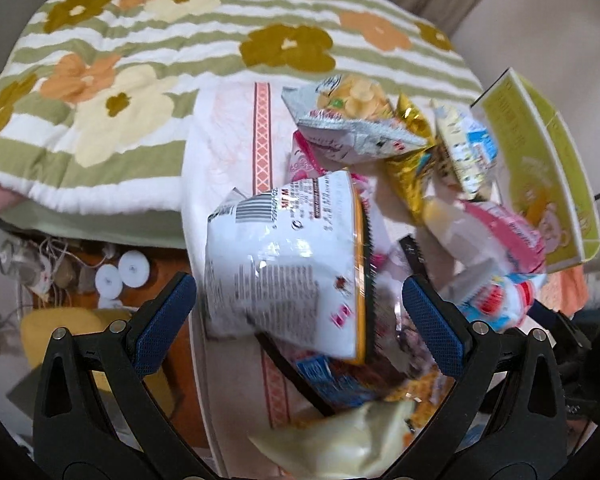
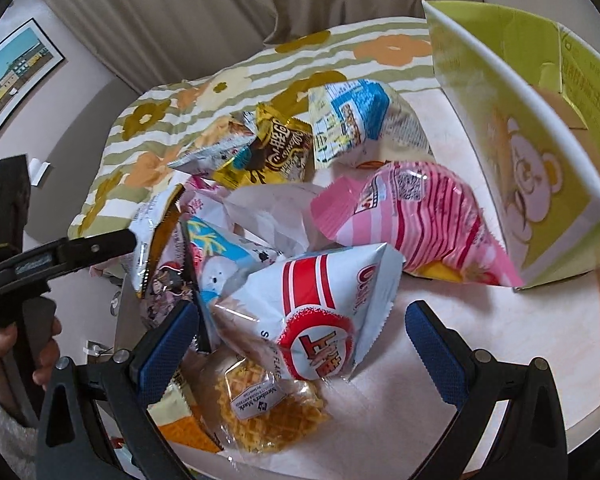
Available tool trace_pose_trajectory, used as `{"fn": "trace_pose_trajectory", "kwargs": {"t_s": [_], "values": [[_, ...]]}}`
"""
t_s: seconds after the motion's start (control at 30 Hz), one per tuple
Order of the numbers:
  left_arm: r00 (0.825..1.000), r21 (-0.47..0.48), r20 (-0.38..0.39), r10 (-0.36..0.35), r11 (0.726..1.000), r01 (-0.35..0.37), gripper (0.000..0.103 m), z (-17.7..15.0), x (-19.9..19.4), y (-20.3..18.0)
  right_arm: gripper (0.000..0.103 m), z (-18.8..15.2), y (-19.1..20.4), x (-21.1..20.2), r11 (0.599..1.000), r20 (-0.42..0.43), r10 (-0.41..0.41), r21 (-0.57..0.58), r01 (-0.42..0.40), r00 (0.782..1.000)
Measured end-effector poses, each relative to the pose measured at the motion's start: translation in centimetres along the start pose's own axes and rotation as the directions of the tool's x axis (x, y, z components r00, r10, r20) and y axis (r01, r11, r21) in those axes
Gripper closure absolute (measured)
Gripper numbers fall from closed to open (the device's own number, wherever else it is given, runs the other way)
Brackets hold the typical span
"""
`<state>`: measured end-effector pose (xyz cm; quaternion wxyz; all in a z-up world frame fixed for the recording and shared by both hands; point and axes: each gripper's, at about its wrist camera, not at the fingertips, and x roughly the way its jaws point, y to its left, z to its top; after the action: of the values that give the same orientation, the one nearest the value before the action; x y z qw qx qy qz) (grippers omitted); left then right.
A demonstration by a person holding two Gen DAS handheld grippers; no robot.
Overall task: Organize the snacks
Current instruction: 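Grasp the white chip bag with the left tool while the right tool grasps the red-white shrimp chip bag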
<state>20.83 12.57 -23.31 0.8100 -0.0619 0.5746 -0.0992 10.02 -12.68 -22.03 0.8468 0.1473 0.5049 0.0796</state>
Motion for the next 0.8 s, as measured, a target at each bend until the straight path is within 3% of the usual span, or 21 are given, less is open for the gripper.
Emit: {"fn": "trace_pose_trajectory", "kwargs": {"t_s": [0.3, 0.53, 0.7, 0.8], "values": [[0.996, -0.003, -0.083, -0.033, 0.999, 0.032, 0.002, 1.4, 3.4, 1.4, 0.0, 0.2, 0.0, 1.9, 0.999, -0.017, 0.04, 0.03, -0.039, 0.999], [0.993, -0.007, -0.097, -0.062, 0.998, 0.062, 0.005, 1.4, 4.0, 1.8, 0.0, 0.6, 0.1, 3.1, 0.997, -0.021, 0.062, 0.045, -0.061, 0.998], [0.992, -0.024, -0.097, -0.079, 0.997, 0.077, 0.024, 1.3, 3.9, 2.2, 0.0, 0.6, -0.1, 3.3, 0.996, -0.021, 0.06, 0.061, -0.059, 0.998], [0.996, 0.003, -0.085, -0.037, 0.999, 0.037, 0.034, 1.3, 3.7, 2.3, 0.003, 0.6, -0.2, 3.3, 0.997, -0.017, 0.06, 0.056, -0.059, 0.998]]}}
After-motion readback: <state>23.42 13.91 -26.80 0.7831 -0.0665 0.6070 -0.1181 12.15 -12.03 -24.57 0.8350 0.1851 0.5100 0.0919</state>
